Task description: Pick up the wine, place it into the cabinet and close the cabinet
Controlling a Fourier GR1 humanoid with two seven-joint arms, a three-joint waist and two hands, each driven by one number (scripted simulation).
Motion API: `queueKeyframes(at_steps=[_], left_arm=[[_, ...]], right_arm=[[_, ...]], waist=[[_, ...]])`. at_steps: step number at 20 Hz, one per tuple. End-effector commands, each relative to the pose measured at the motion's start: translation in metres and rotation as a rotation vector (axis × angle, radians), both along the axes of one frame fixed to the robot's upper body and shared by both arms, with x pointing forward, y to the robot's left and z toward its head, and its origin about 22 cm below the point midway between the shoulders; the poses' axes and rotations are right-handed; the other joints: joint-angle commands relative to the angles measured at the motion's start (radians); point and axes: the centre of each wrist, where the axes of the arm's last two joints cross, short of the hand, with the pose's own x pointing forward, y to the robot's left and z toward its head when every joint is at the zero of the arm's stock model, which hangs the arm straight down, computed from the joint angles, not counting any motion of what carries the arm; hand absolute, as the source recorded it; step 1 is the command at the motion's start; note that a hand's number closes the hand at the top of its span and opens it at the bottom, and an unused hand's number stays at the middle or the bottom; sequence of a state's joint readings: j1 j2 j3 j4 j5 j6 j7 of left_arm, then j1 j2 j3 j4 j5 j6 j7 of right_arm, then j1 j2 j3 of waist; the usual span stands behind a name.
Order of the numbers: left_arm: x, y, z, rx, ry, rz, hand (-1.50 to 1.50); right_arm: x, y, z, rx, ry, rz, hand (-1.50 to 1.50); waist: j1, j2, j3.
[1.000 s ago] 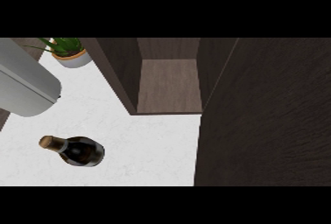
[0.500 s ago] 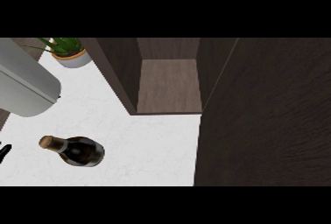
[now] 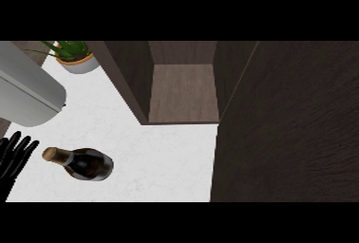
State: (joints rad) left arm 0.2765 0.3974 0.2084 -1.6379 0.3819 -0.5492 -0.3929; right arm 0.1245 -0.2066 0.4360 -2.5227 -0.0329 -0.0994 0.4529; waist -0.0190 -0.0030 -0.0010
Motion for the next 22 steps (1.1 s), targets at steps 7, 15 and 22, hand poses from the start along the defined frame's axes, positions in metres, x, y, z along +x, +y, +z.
queueKeyframes(at_steps=[7,15,22], left_arm=[[0.040,0.011,-0.034,0.022,0.044,0.025,-1.50],[0.058,-0.013,-0.074,0.025,0.078,-0.023,-1.50],[0.045,-0.012,-0.101,0.020,0.109,-0.061,-1.50]], right_arm=[[-0.044,-0.018,0.034,0.033,-0.075,0.027,-1.50],[-0.045,-0.021,0.038,0.013,-0.071,0.032,-1.50],[-0.052,-0.017,0.040,0.054,-0.075,0.039,-1.50]], waist=[[-0.007,0.002,-0.001],[-0.006,0.002,0.000],[-0.013,-0.001,-0.001]])
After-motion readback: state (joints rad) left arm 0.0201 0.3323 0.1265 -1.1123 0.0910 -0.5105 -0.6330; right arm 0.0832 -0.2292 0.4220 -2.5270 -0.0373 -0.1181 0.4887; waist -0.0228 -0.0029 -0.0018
